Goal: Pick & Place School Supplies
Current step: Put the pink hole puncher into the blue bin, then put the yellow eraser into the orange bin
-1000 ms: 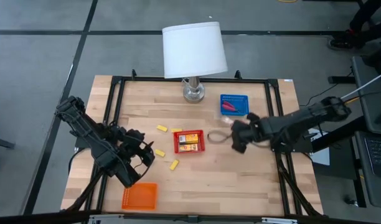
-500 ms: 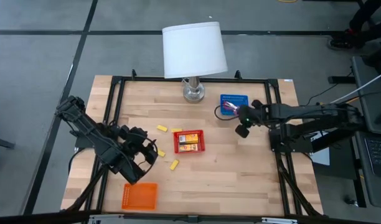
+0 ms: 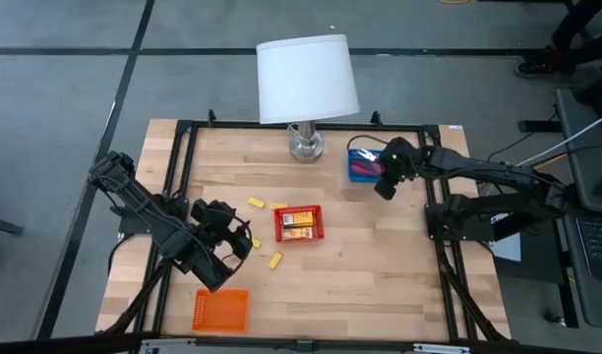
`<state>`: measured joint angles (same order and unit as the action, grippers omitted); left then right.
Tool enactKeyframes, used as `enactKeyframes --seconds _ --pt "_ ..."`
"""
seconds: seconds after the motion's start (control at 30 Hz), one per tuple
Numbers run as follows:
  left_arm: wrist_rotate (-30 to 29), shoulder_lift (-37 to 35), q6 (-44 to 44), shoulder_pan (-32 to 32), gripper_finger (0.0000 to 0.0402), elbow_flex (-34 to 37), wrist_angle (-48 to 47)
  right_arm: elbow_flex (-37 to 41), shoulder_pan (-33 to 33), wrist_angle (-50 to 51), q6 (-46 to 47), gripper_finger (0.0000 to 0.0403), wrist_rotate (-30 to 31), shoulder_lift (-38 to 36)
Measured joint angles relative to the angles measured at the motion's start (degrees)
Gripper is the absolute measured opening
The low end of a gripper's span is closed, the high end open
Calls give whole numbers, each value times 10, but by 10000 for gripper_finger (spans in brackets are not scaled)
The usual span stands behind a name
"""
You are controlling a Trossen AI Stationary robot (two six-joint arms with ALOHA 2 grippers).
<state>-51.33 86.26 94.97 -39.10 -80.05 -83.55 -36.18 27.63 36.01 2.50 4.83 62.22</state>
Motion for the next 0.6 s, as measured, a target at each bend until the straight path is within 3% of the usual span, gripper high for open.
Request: enactKeyframes --seconds 0.1,0.3,0.47,0.6 --pt "0 0 0 2 239 0 0 0 20 -5 -16 40 -29 0" --pt "-10 0 -2 2 239 0 0 0 50 -6 -17 125 -27 2" --pt "-16 0 -12 2 239 0 0 0 60 -8 -9 159 -31 2" --pt "-17 0 -17 2 239 0 -6 0 57 -45 36 164 -119 -5"
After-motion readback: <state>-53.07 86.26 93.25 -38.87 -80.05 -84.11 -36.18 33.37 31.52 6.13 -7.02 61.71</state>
